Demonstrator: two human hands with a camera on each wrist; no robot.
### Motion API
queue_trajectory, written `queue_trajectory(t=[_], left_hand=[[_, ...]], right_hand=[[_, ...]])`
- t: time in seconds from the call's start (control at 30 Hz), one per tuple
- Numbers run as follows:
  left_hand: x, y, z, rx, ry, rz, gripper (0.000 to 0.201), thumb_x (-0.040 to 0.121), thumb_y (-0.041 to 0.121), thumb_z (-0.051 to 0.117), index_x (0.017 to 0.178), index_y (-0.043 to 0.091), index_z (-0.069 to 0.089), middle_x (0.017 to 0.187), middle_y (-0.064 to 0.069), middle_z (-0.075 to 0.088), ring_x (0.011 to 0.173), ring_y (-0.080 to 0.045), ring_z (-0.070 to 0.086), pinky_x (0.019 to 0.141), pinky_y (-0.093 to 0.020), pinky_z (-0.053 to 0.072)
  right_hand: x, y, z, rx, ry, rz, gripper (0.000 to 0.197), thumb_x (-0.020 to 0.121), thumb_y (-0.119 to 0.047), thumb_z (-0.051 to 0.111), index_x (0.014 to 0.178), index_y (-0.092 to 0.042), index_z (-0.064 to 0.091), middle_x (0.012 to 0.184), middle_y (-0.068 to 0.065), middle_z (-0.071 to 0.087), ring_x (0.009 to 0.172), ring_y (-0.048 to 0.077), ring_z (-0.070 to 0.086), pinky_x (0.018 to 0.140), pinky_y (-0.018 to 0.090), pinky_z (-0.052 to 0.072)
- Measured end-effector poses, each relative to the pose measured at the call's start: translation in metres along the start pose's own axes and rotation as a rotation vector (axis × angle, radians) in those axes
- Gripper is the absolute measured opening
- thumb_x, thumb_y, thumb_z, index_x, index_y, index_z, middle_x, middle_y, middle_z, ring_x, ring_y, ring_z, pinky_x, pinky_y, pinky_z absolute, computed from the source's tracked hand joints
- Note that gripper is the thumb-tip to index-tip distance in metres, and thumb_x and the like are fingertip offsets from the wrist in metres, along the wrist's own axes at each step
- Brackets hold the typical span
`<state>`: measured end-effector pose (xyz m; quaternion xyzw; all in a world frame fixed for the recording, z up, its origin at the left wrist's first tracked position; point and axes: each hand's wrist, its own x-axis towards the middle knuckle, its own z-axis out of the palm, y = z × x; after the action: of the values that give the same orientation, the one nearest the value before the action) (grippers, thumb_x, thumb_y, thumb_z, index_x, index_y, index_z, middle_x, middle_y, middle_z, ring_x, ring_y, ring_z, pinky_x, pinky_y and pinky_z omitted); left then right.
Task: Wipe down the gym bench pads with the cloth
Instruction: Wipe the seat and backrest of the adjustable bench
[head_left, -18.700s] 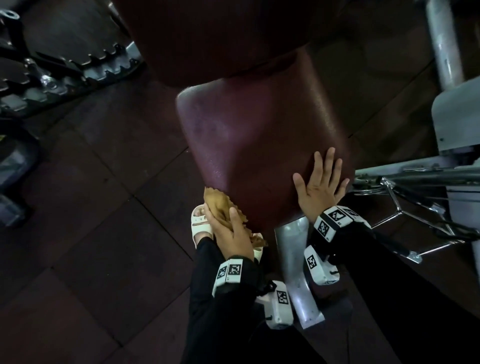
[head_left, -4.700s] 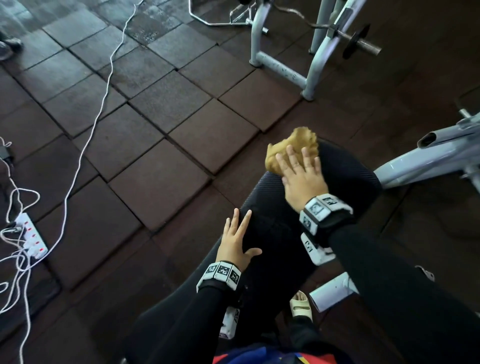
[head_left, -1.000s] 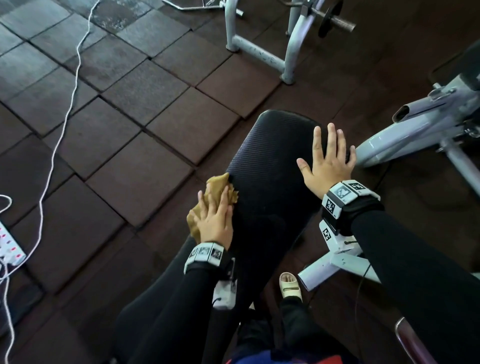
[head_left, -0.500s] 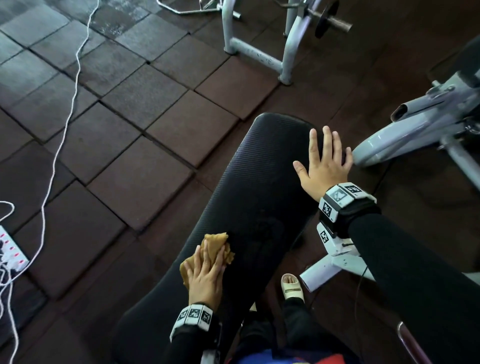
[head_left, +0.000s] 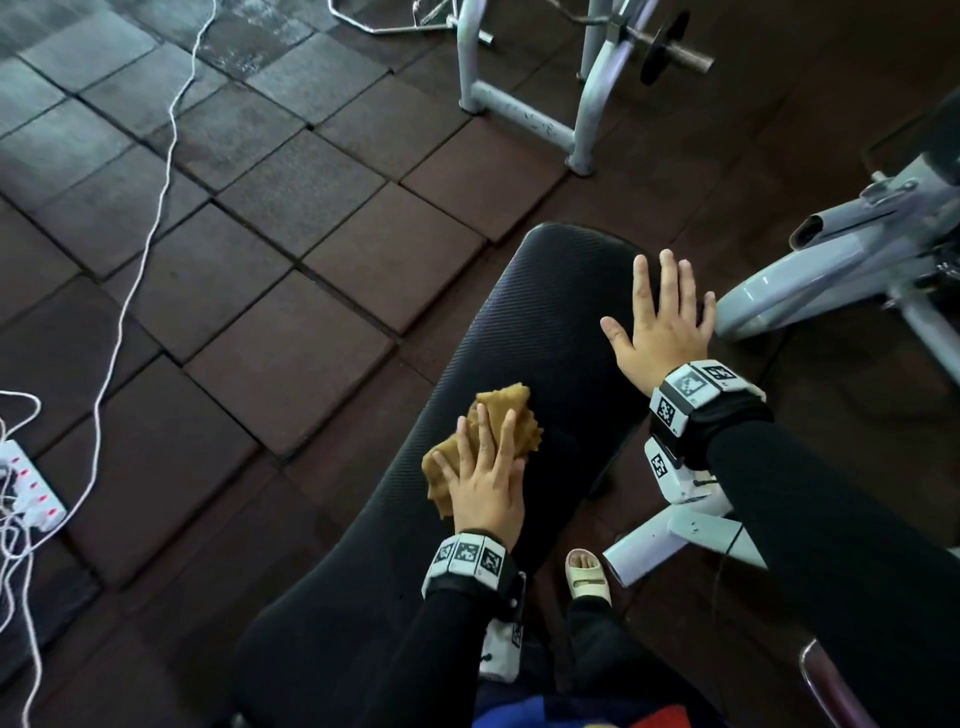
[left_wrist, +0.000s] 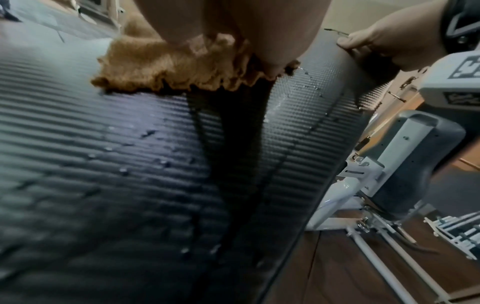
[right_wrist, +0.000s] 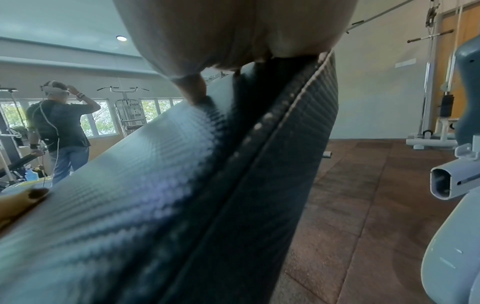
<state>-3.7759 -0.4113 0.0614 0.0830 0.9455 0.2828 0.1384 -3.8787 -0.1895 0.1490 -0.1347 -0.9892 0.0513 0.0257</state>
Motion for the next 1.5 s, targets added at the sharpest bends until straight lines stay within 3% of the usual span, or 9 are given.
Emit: queue_trajectory(t=[0.17, 0.3, 0.43, 0.57, 0.67, 0.9, 1.1, 1.27, 1.5], left_hand=[[-0.031, -0.039, -0.010, -0.156, 0.107, -0.051, 0.070, 0.096, 0.045, 0.034, 0.141, 0.052, -0.020, 0.155, 0.014, -0.022, 0.143, -0.005, -0.020, 0.114, -0.045, -0.009], [-0.054, -0.089, -0.006, -0.192, 0.010, -0.263, 0.068, 0.099, 0.039, 0.038, 0.144, 0.035, -0.013, 0.153, 0.018, -0.021, 0.141, -0.004, -0.020, 0.117, -0.052, -0.001], [-0.072, -0.120, 0.001, -0.212, -0.077, -0.421, 0.070, 0.098, 0.038, 0.042, 0.151, 0.028, -0.002, 0.155, 0.017, -0.019, 0.145, -0.013, -0.016, 0.113, -0.062, 0.010], [-0.082, -0.132, 0.005, -0.233, -0.079, -0.430, 0.069, 0.097, 0.041, 0.045, 0.148, 0.038, -0.002, 0.146, 0.027, -0.023, 0.145, -0.013, -0.015, 0.109, -0.064, 0.016], [-0.089, -0.137, 0.006, -0.270, -0.056, -0.465, 0.071, 0.095, 0.040, 0.051, 0.142, 0.043, -0.001, 0.149, 0.022, -0.019, 0.146, -0.023, -0.013, 0.112, -0.060, 0.016], [-0.093, -0.144, 0.014, -0.358, -0.043, -0.510, 0.077, 0.094, 0.035, 0.055, 0.146, 0.041, -0.002, 0.148, 0.020, -0.021, 0.144, -0.030, -0.017, 0.116, -0.043, 0.010], [-0.092, -0.144, 0.017, -0.367, -0.040, -0.531, 0.075, 0.095, 0.034, 0.054, 0.136, 0.053, -0.006, 0.147, 0.024, -0.023, 0.143, -0.024, -0.021, 0.111, -0.060, 0.016], [-0.092, -0.146, 0.017, -0.381, -0.032, -0.522, 0.075, 0.094, 0.035, 0.054, 0.136, 0.053, -0.006, 0.146, 0.026, -0.023, 0.144, -0.022, -0.019, 0.111, -0.056, 0.021], [-0.093, -0.149, 0.021, -0.424, 0.007, -0.501, 0.080, 0.094, 0.031, 0.057, 0.139, 0.048, -0.007, 0.146, 0.023, -0.023, 0.143, -0.025, -0.020, 0.116, -0.043, 0.011]], right_hand=[[-0.017, -0.010, 0.000, 0.028, 0.046, -0.005, 0.074, 0.094, -0.044, 0.043, 0.150, -0.014, 0.005, 0.158, 0.013, -0.005, 0.145, 0.030, -0.002, 0.115, 0.051, -0.001], [-0.062, -0.051, 0.012, 0.092, 0.070, -0.159, 0.069, 0.092, -0.032, 0.052, 0.145, 0.002, 0.025, 0.154, 0.022, 0.010, 0.143, 0.038, 0.014, 0.113, 0.055, 0.007], [-0.117, -0.102, 0.040, 0.142, -0.019, -0.374, 0.066, 0.088, -0.038, 0.059, 0.140, -0.002, 0.039, 0.151, 0.021, 0.023, 0.140, 0.036, 0.025, 0.113, 0.054, 0.016], [-0.147, -0.128, 0.071, -0.004, -0.240, -0.430, 0.086, 0.084, -0.065, 0.043, 0.150, -0.022, 0.007, 0.155, 0.010, -0.017, 0.143, 0.028, -0.014, 0.116, 0.042, -0.012], [-0.150, -0.129, 0.084, -0.098, -0.269, -0.399, 0.092, 0.084, -0.060, 0.050, 0.149, -0.025, -0.005, 0.149, 0.009, -0.033, 0.138, 0.028, -0.028, 0.111, 0.038, -0.023], [-0.161, -0.090, 0.073, -0.055, -0.118, -0.320, 0.075, 0.083, -0.031, 0.062, 0.147, -0.021, 0.025, 0.155, 0.011, 0.010, 0.143, 0.030, 0.011, 0.115, 0.044, 0.012], [-0.152, -0.066, 0.059, 0.012, -0.103, -0.180, 0.080, 0.082, -0.026, 0.057, 0.149, -0.016, 0.014, 0.157, 0.012, -0.006, 0.144, 0.027, -0.009, 0.117, 0.043, -0.001], [-0.136, -0.112, 0.071, 0.022, -0.163, -0.263, 0.093, 0.077, -0.063, 0.048, 0.150, -0.016, 0.013, 0.153, 0.015, -0.018, 0.142, 0.035, -0.016, 0.117, 0.046, -0.008], [-0.194, -0.119, 0.110, -0.050, -0.142, -0.472, 0.076, 0.080, -0.045, 0.064, 0.145, -0.018, 0.035, 0.155, 0.019, 0.013, 0.143, 0.034, 0.009, 0.118, 0.045, 0.010]])
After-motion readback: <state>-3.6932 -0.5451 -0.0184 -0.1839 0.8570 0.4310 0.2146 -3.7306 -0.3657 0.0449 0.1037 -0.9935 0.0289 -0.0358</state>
